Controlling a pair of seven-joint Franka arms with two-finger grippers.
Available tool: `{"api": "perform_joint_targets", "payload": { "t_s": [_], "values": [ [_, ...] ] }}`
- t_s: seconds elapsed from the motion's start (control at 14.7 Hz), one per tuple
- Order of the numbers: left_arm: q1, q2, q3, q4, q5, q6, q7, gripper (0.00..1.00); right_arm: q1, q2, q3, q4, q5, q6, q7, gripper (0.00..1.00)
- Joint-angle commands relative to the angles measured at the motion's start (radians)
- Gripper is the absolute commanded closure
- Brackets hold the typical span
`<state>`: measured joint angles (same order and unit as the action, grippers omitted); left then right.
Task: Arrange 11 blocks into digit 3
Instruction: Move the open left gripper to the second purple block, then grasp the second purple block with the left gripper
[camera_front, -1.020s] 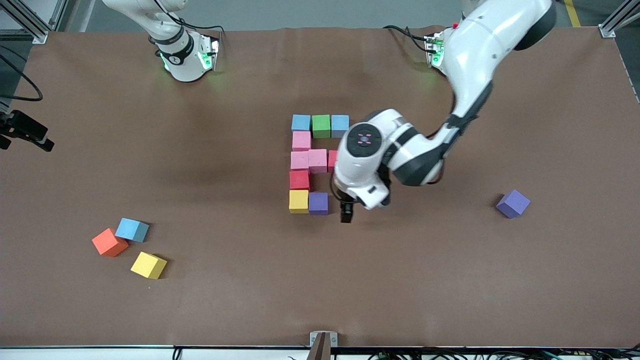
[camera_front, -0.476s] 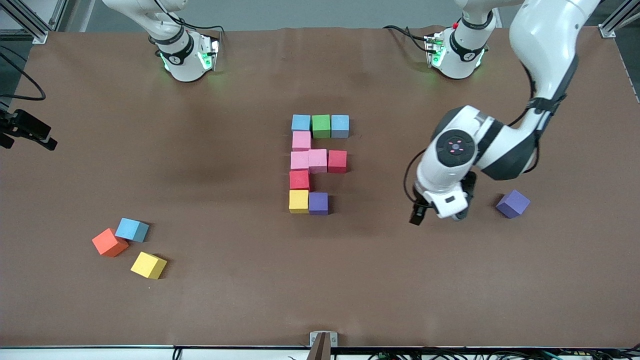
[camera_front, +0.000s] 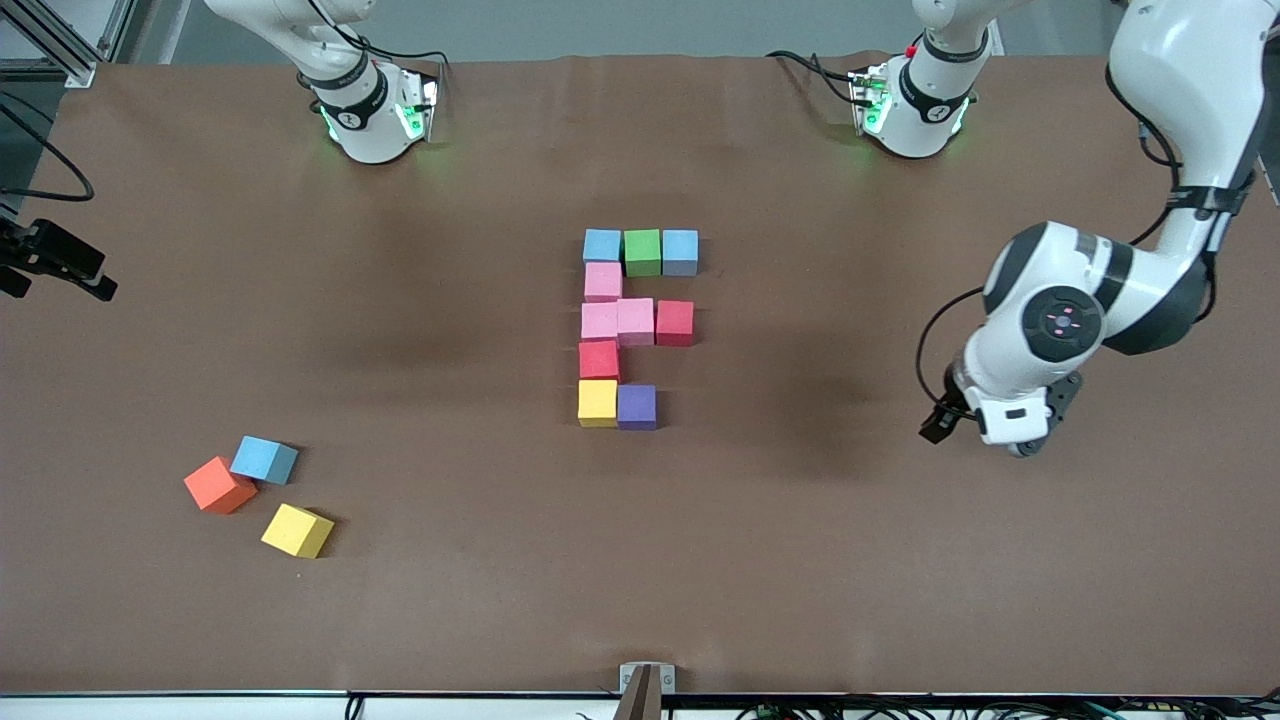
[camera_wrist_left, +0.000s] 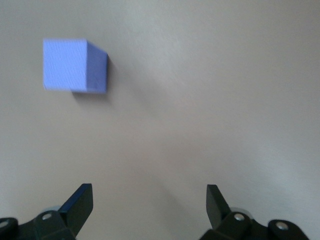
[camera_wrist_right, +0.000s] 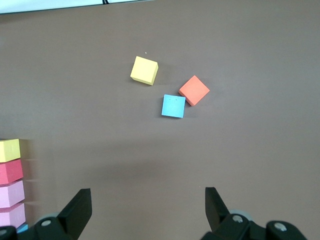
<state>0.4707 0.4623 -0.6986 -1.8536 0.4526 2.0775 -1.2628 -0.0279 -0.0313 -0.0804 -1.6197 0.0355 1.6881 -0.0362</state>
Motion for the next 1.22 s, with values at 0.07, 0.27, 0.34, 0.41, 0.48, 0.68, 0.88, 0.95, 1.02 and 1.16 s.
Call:
{"api": "perform_joint_targets", "payload": {
  "t_s": [0.07, 0.27, 0.34, 0.41, 0.48, 0.68, 0.88, 0.95, 1.02, 1.16],
  "values": [
    [0.123, 0.001, -0.018, -0.036, -0.002, 0.026, 0.206, 0.00, 0.000, -0.004, 0.002, 0.011, -0.009, -0.001, -0.004, 0.00],
    [0.187, 0.028, -0.016, -0.032, -0.002, 0.039, 0.278, 0.00, 0.000, -0.002, 0.002, 0.009, -0.011, -0.007, -0.005, 0.00],
    [0.209, 0.038, -0.015, -0.029, 0.000, 0.053, 0.301, 0.00, 0.000, 0.001, 0.002, 0.009, -0.011, -0.008, -0.005, 0.00],
    [0.230, 0.054, -0.013, -0.023, 0.001, 0.070, 0.337, 0.00, 0.002, 0.005, 0.004, 0.009, -0.009, -0.007, -0.005, 0.00],
    [0.253, 0.070, -0.013, -0.021, 0.001, 0.088, 0.377, 0.00, 0.006, 0.007, 0.004, 0.009, -0.009, -0.007, -0.004, 0.00],
    [0.286, 0.108, -0.006, -0.018, 0.001, 0.118, 0.456, 0.00, 0.023, 0.005, 0.004, 0.011, -0.009, -0.008, 0.004, 0.00],
    [0.286, 0.153, 0.016, 0.008, 0.001, 0.119, 0.471, 0.00, 0.025, 0.007, 0.004, 0.011, -0.008, -0.004, 0.005, 0.00],
    [0.286, 0.173, 0.024, 0.019, 0.007, 0.119, 0.474, 0.00, 0.031, 0.007, 0.004, 0.011, -0.008, -0.005, 0.005, 0.00],
    [0.283, 0.189, 0.042, 0.023, 0.030, 0.119, 0.473, 0.00, 0.037, 0.005, 0.002, 0.011, -0.009, -0.007, 0.005, 0.00],
    [0.281, 0.197, 0.051, 0.025, 0.105, 0.118, 0.473, 0.00, 0.034, 0.007, 0.004, 0.011, -0.009, -0.002, 0.002, 0.00]
  ]
}}
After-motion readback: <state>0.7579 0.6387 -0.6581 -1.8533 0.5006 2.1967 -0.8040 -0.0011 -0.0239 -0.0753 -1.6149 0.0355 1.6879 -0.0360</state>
